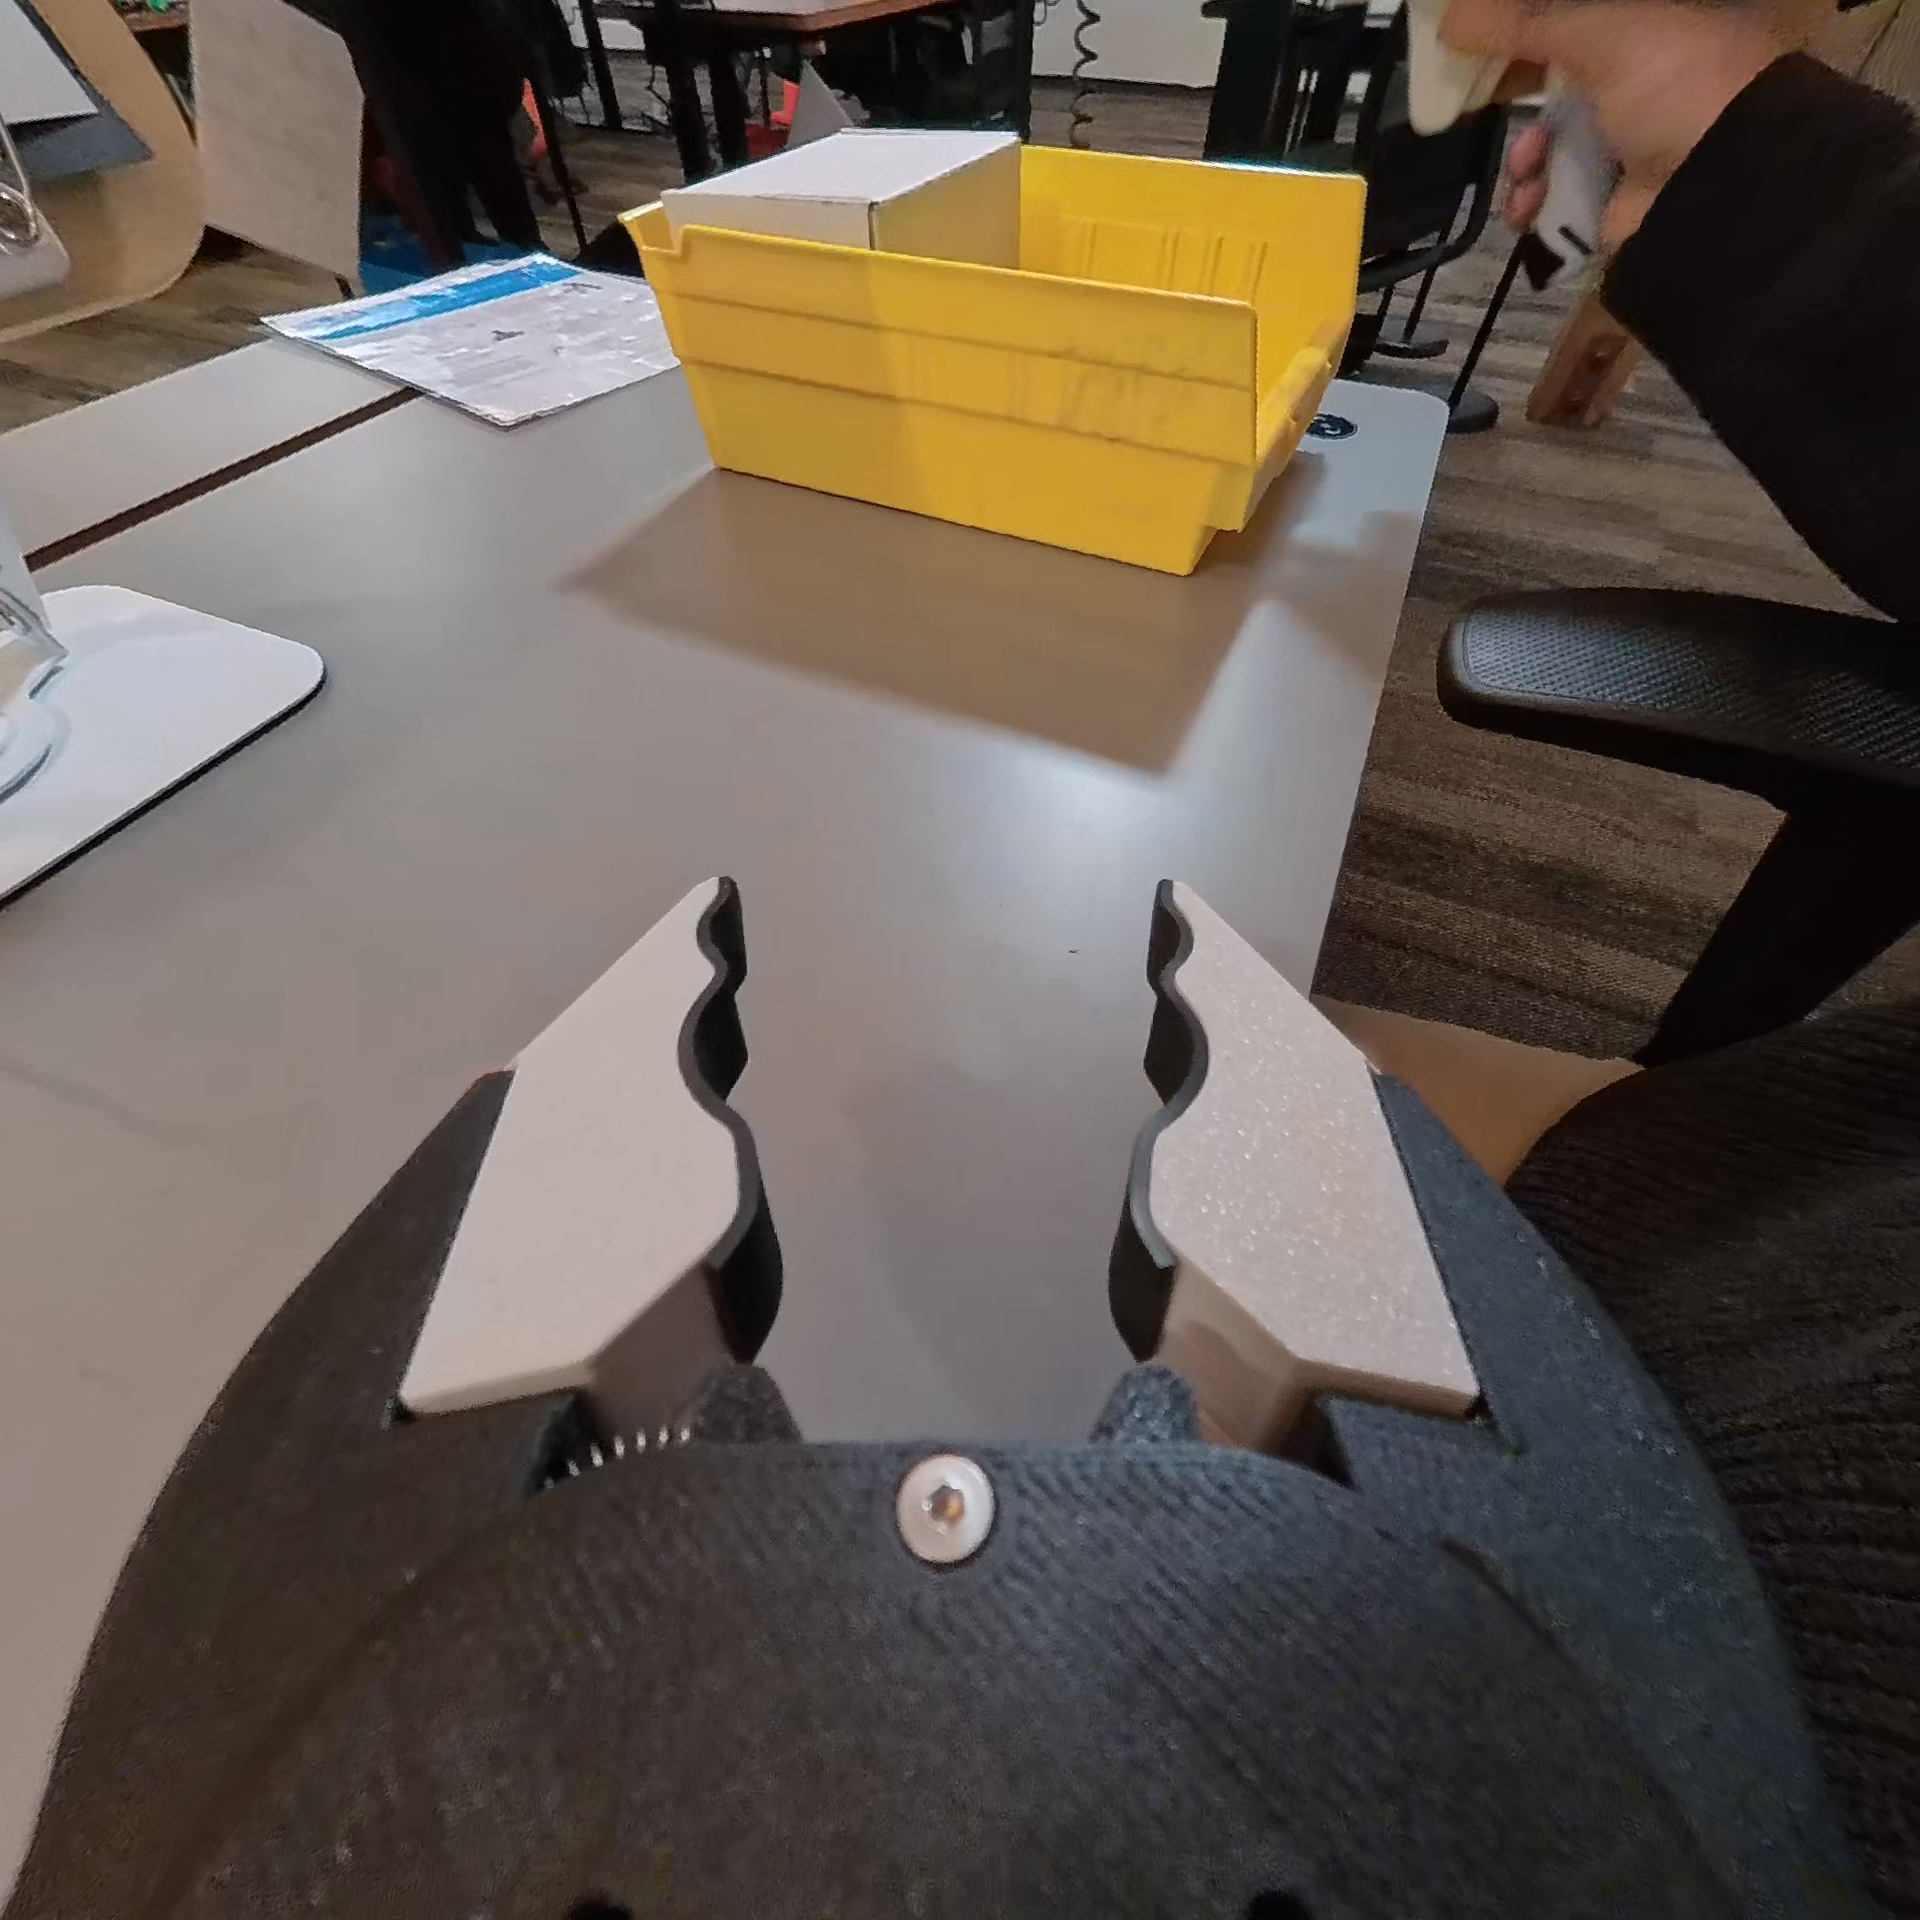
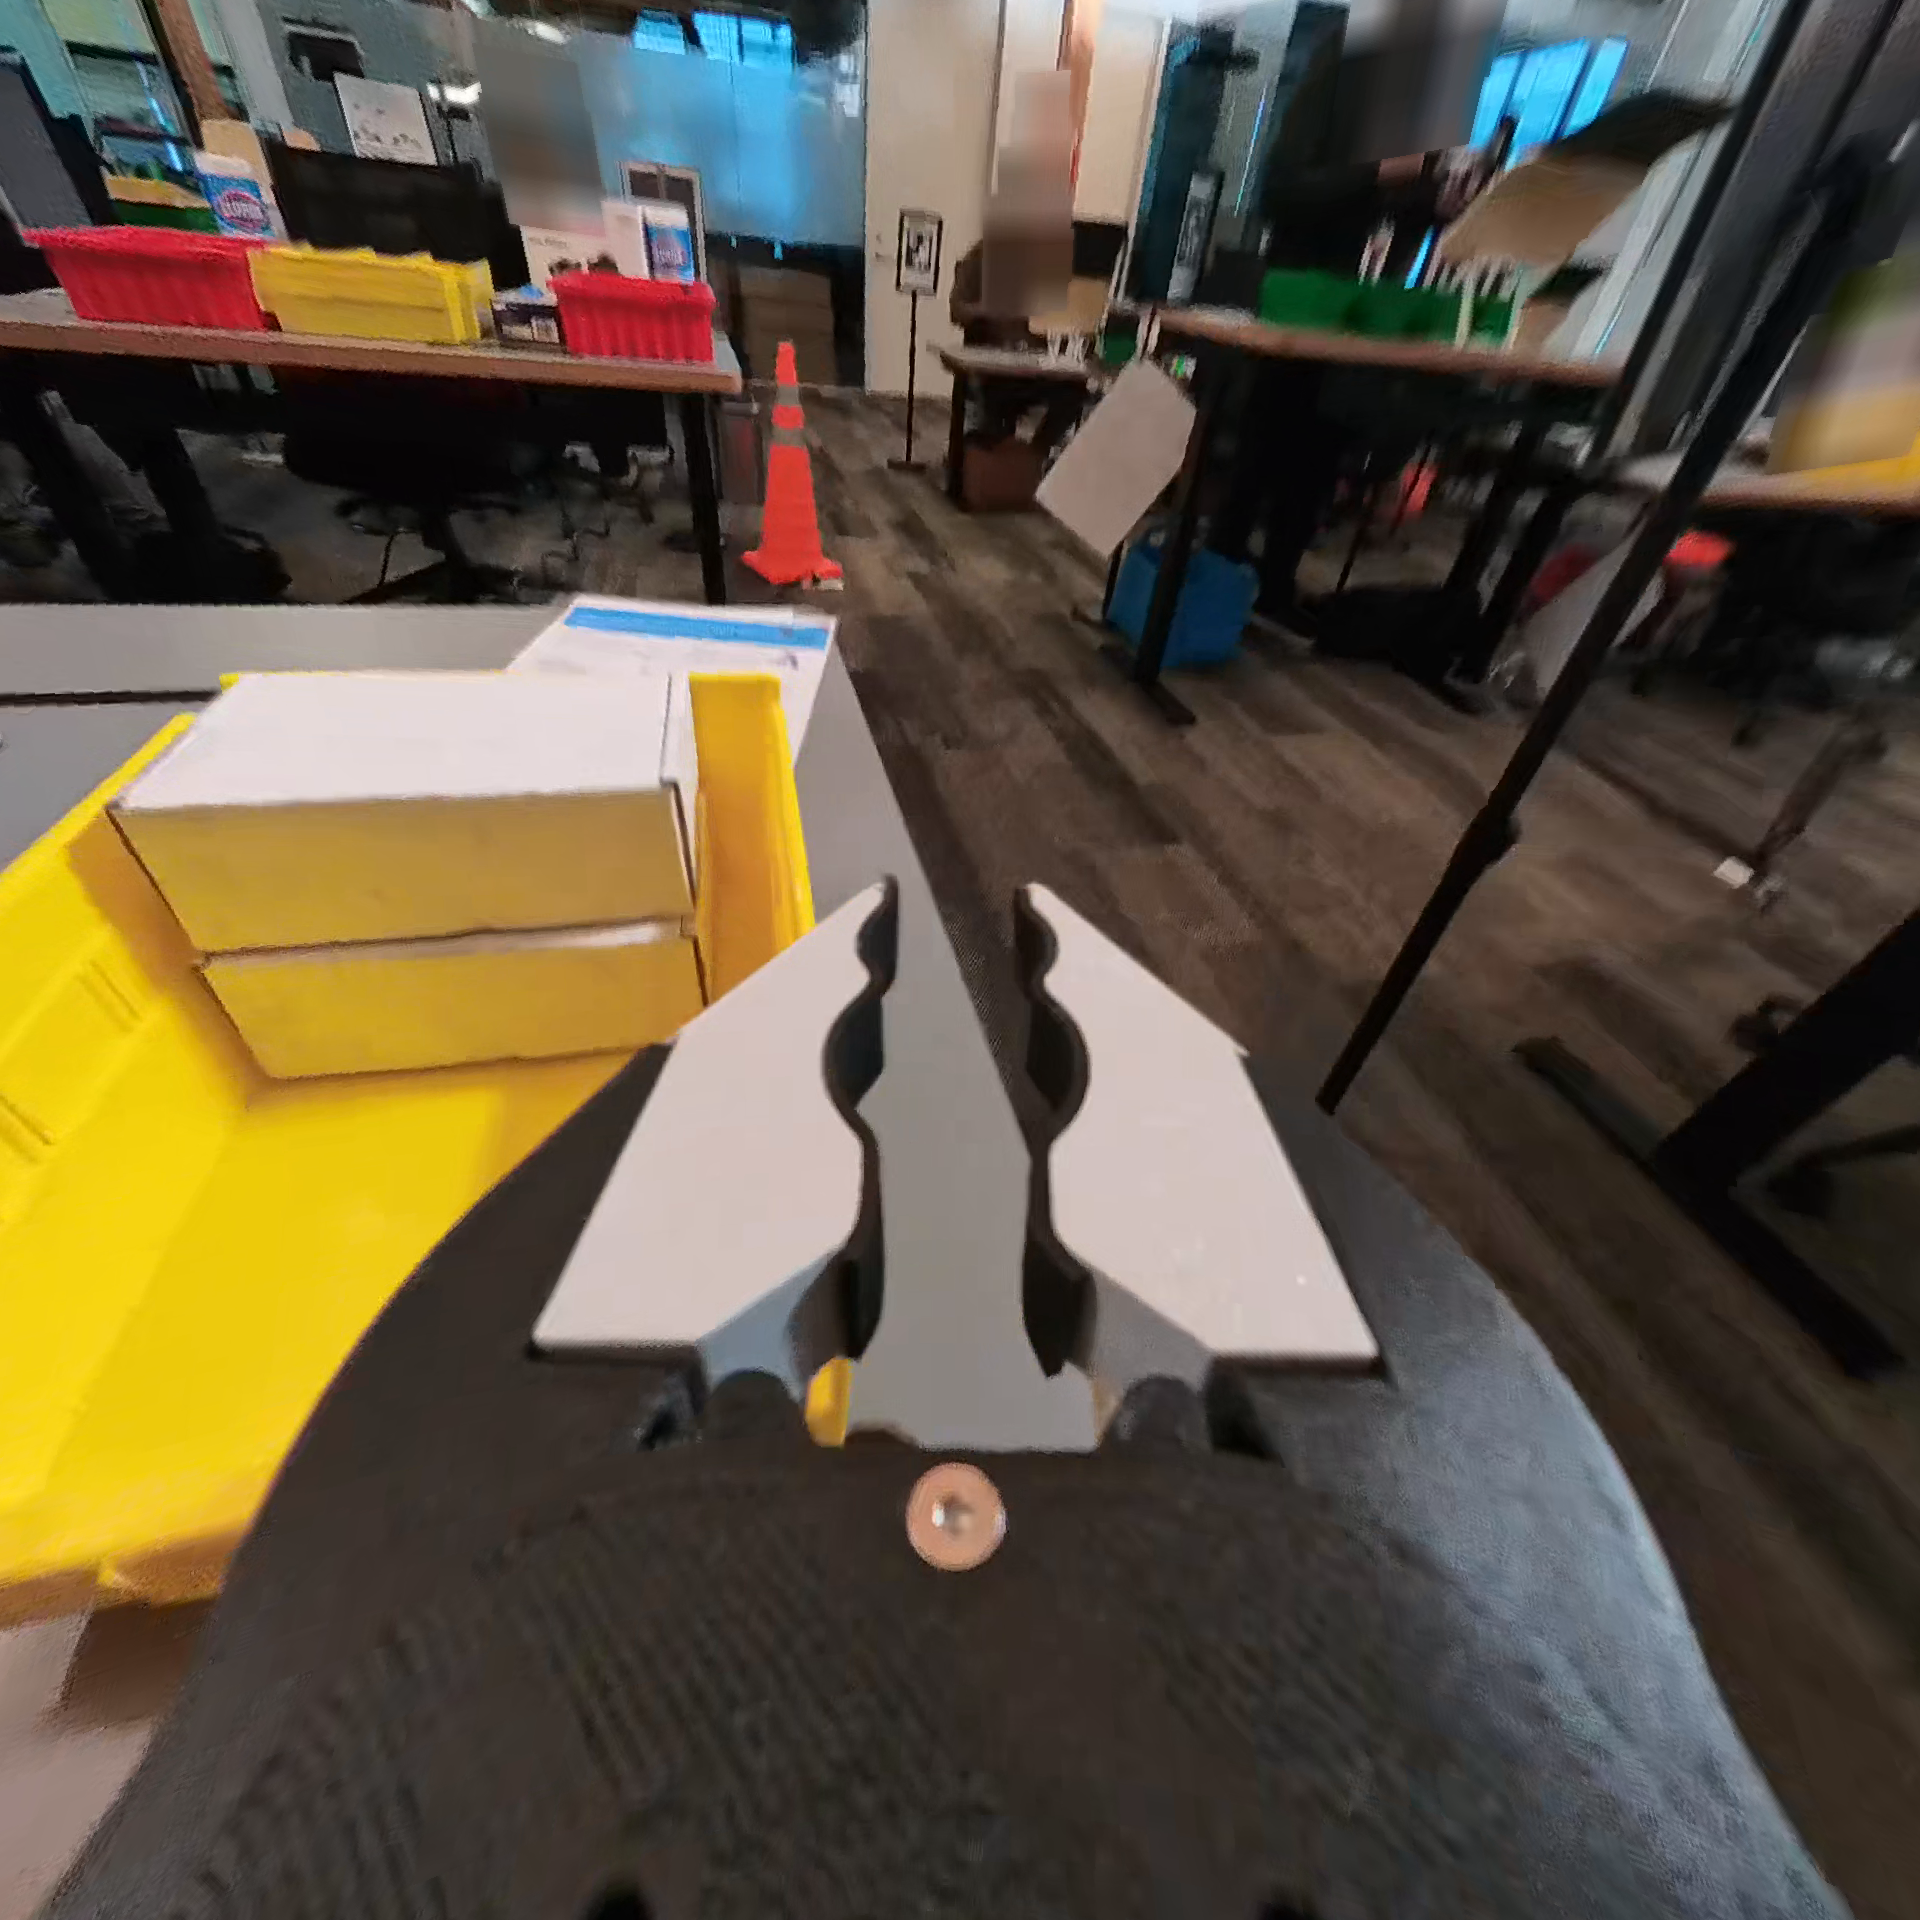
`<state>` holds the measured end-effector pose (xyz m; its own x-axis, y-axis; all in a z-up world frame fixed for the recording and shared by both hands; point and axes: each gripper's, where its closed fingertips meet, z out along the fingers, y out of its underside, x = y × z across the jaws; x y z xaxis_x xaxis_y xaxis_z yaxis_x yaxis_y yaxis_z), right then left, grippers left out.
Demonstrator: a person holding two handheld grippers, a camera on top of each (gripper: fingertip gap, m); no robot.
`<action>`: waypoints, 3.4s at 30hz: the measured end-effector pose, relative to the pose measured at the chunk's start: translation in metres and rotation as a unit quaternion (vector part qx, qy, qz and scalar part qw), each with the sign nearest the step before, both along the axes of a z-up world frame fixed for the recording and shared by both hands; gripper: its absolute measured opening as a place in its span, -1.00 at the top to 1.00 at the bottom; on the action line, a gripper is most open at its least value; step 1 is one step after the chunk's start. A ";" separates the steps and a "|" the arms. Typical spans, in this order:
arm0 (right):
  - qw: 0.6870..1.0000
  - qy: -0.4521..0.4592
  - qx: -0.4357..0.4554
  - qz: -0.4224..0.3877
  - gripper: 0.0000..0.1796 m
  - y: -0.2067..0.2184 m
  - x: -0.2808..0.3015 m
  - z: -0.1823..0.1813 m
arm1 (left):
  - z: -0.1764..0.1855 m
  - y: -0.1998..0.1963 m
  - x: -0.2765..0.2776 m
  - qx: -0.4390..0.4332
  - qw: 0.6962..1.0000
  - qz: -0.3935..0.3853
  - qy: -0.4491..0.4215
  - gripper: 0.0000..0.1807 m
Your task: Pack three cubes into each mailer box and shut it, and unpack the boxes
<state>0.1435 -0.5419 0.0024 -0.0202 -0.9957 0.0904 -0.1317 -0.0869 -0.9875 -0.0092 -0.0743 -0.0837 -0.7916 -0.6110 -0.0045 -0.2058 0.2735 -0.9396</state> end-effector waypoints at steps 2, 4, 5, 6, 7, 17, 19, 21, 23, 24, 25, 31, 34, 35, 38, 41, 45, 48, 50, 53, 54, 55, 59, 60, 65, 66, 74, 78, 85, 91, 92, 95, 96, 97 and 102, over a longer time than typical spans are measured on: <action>0.999 0.042 0.032 0.002 0.57 -0.003 0.004 -0.028 | 0.002 -0.002 -0.001 0.000 1.000 -0.001 -0.003 0.16; 0.994 0.089 0.056 0.004 0.36 -0.002 0.009 -0.054 | 0.003 -0.005 -0.003 0.003 1.000 -0.003 -0.008 0.16; 0.993 0.087 0.074 0.004 0.37 -0.002 0.011 -0.057 | 0.004 -0.007 -0.004 0.004 1.000 -0.004 -0.010 0.16; 0.993 0.080 0.091 0.010 0.40 0.000 0.012 -0.057 | 0.004 -0.008 -0.006 0.007 1.000 -0.005 -0.013 0.16; 0.991 0.083 0.106 0.021 0.39 0.004 0.012 -0.058 | 0.004 -0.008 -0.006 0.009 1.000 -0.006 -0.015 0.16; 0.976 0.143 0.156 0.057 0.20 0.024 0.020 -0.085 | 0.002 -0.010 -0.010 0.019 1.000 -0.008 -0.021 0.16; 0.974 0.166 0.148 0.047 0.21 0.026 0.025 -0.099 | 0.002 -0.010 -0.009 0.019 1.000 -0.006 -0.020 0.16; 0.971 0.181 0.152 0.048 0.24 0.031 0.030 -0.109 | 0.001 -0.009 -0.008 0.019 1.000 -0.003 -0.019 0.16; 0.965 0.184 0.174 0.071 0.63 0.042 0.034 -0.113 | 0.001 -0.008 -0.006 0.020 1.000 0.002 -0.018 0.15; 0.962 0.184 0.183 0.082 0.83 0.046 0.036 -0.114 | 0.000 -0.006 -0.004 0.021 1.000 0.009 -0.017 0.14; 0.962 0.182 0.185 0.083 0.92 0.047 0.036 -0.116 | 0.000 -0.002 -0.001 0.022 0.999 0.023 -0.015 0.11; 0.955 0.170 0.226 0.093 0.91 0.052 0.032 -0.114 | 0.000 0.090 0.031 0.023 0.966 0.258 0.005 -0.18; 0.948 0.184 0.233 0.113 0.92 0.061 0.027 -0.109 | 0.010 0.190 0.032 0.086 0.895 0.436 -0.050 -0.36; 0.947 0.186 0.231 0.121 0.92 0.067 0.027 -0.106 | 0.014 0.222 0.027 0.106 0.868 0.480 -0.061 -0.39; 0.943 0.184 0.228 0.160 0.92 0.098 0.026 -0.095 | 0.026 0.309 0.004 0.145 0.796 0.583 -0.077 -0.33; 0.931 0.184 0.230 0.217 0.92 0.140 0.025 -0.080 | 0.026 0.368 -0.012 0.181 0.760 0.621 -0.064 -0.12; 0.909 0.189 0.225 0.296 0.93 0.208 0.018 -0.063 | -0.006 0.396 -0.010 0.203 0.764 0.613 -0.002 0.11; 0.888 0.202 0.216 0.353 0.93 0.266 0.008 -0.059 | -0.013 0.399 -0.007 0.220 0.768 0.602 -0.002 0.68; 0.873 0.213 0.209 0.387 0.93 0.305 -0.001 -0.061 | -0.012 0.396 -0.006 0.219 0.786 0.578 -0.006 0.92; 0.849 0.230 0.204 0.431 0.93 0.365 -0.016 -0.067 | -0.008 0.398 -0.009 0.197 0.795 0.574 0.003 0.95; 0.841 0.235 0.204 0.443 0.93 0.385 -0.020 -0.070 | -0.004 0.400 -0.011 0.202 0.796 0.571 -0.006 0.95; 0.833 0.241 0.205 0.453 0.93 0.406 -0.023 -0.073 | 0.003 0.402 -0.014 0.191 0.796 0.574 -0.010 0.95; 0.817 0.242 0.177 0.492 0.93 0.489 -0.031 -0.075 | 0.031 0.413 -0.029 0.136 0.797 0.588 -0.019 0.96; 0.815 0.240 0.164 0.502 0.93 0.509 -0.032 -0.074 | 0.037 0.417 -0.036 0.150 0.794 0.589 -0.025 0.96; 0.798 0.235 0.123 0.542 0.93 0.615 -0.037 -0.077 | 0.076 0.437 -0.072 0.214 0.756 0.616 -0.061 0.98; 0.796 0.233 0.123 0.545 0.93 0.636 -0.038 -0.078 | 0.087 0.440 -0.080 0.211 0.750 0.622 -0.073 0.97; 0.838 0.198 0.138 0.490 0.92 0.770 -0.066 -0.095 | 0.141 0.449 -0.120 0.190 0.723 0.652 -0.131 0.97; 0.850 0.198 0.179 0.455 0.81 0.819 -0.096 -0.100 | 0.148 0.443 -0.122 0.182 0.725 0.649 -0.137 0.97; 0.768 0.183 0.096 0.607 0.10 0.865 -0.200 -0.091 | 0.152 0.426 -0.115 0.154 0.752 0.625 -0.141 0.97; 0.750 0.126 0.081 0.644 0.03 0.773 -0.193 -0.063 | 0.178 0.371 -0.112 0.156 0.781 0.580 -0.168 0.97; 0.741 0.123 0.073 0.656 -0.03 0.750 -0.192 -0.062 | 0.184 0.355 -0.113 0.152 0.790 0.569 -0.172 0.98; 0.748 0.132 -0.002 0.650 0.03 0.666 -0.173 -0.079 | 0.202 0.293 -0.116 0.138 0.825 0.515 -0.185 0.98; 0.766 0.132 -0.023 0.629 0.03 0.634 -0.160 -0.083 | 0.207 0.269 -0.117 0.133 0.840 0.489 -0.194 0.98; 0.789 0.126 -0.035 0.600 0.04 0.601 -0.144 -0.084 | 0.210 0.244 -0.116 0.125 0.855 0.462 -0.201 0.98; 0.917 0.080 -0.002 0.390 0.08 0.405 -0.054 -0.057 | 0.207 0.113 -0.101 0.039 0.927 0.312 -0.204 0.98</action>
